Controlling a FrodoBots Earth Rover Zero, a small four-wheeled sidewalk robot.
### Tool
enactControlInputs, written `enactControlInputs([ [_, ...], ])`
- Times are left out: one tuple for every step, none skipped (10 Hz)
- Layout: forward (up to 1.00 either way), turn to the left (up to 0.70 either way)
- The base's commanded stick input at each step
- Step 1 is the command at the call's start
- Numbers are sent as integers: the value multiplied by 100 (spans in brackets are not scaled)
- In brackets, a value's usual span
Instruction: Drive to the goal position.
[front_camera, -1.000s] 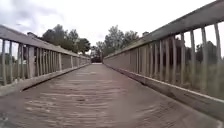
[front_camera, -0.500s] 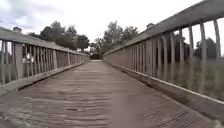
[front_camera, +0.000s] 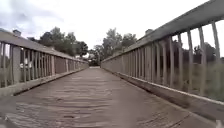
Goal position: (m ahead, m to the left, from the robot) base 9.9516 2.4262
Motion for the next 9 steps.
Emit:
enactControlInputs([
  [70, 0],
  [70, 0],
  [70, 0],
  [70, 0],
  [70, 0],
  [70, 0],
  [70, 0],
  [70, 0],
  [70, 0],
])
